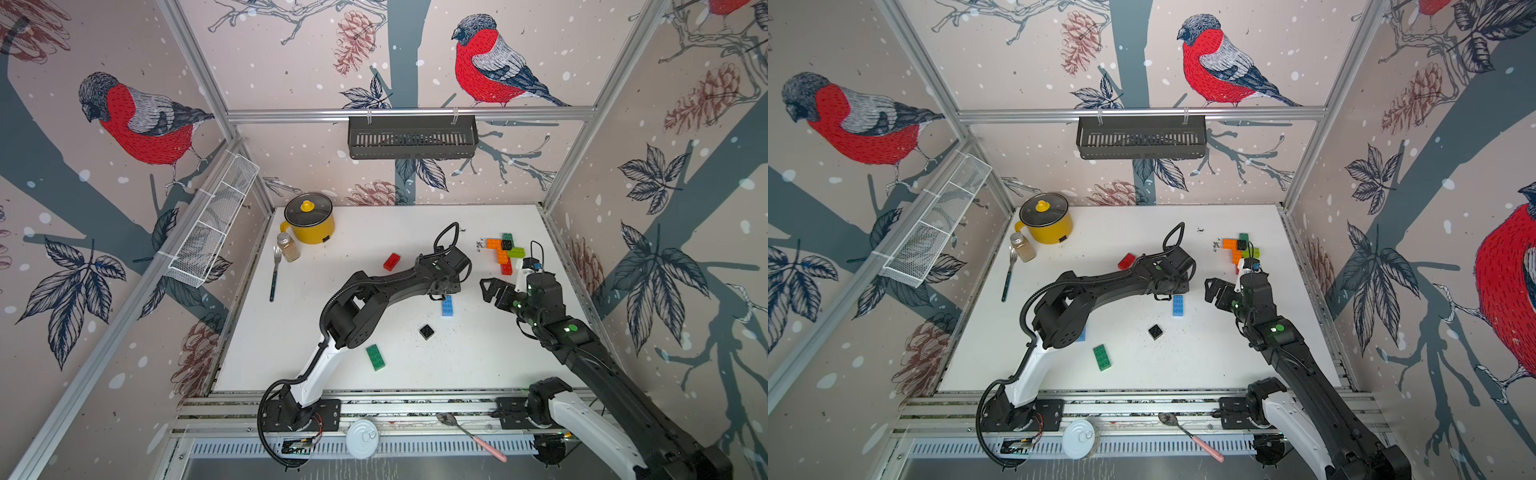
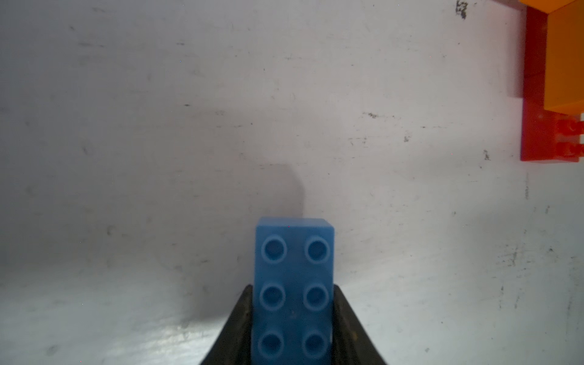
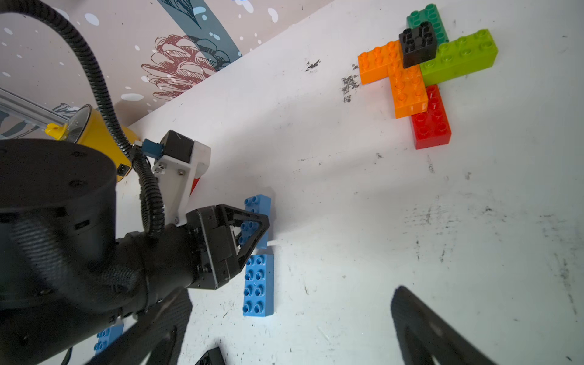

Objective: Assemble a small pinwheel with lego
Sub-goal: Assemble the lego brick with the lego brick.

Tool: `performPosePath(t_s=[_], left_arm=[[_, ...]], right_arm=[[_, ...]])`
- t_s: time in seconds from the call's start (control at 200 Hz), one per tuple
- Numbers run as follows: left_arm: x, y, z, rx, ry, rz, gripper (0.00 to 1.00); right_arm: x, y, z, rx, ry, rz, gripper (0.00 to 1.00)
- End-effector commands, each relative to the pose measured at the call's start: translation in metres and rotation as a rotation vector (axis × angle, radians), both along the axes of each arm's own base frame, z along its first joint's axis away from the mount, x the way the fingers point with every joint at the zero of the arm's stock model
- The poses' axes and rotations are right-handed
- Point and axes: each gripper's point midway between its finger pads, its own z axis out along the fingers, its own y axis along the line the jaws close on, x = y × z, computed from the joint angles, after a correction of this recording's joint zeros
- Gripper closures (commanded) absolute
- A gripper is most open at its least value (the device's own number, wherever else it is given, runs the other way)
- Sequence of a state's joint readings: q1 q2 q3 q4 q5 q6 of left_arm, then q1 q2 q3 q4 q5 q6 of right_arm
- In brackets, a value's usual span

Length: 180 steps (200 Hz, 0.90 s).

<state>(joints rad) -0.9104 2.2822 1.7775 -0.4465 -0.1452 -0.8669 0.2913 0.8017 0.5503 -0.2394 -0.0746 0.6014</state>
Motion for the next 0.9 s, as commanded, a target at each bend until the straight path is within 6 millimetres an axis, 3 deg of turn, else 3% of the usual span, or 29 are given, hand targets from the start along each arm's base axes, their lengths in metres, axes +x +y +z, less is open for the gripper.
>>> performPosePath(t_s=[0.0, 0.185, 0.495, 0.895], left_arm=[[0.002, 0.006, -0.009, 0.041, 0.007, 0.027, 0.78], [-0.005, 0.008, -0.019, 0.062, 0.034, 0.033, 0.75], [-0.018, 0.006, -0.02, 0.049, 0.05, 0.025, 0.59], [-0.023, 0.012, -0.019, 0.085, 0.047, 0.066, 0.59]], right_arm=[[-0.002, 0.004, -0.001, 0.002, 0.001, 0.029, 0.0], [-0.003, 0.004, -0.005, -0.003, 0.008, 0.035, 0.0], [-0.004, 0.008, -0.007, 0.005, 0.009, 0.056, 0.0], [-0.008, 0.012, -0.009, 0.016, 0.015, 0.085, 0.01]])
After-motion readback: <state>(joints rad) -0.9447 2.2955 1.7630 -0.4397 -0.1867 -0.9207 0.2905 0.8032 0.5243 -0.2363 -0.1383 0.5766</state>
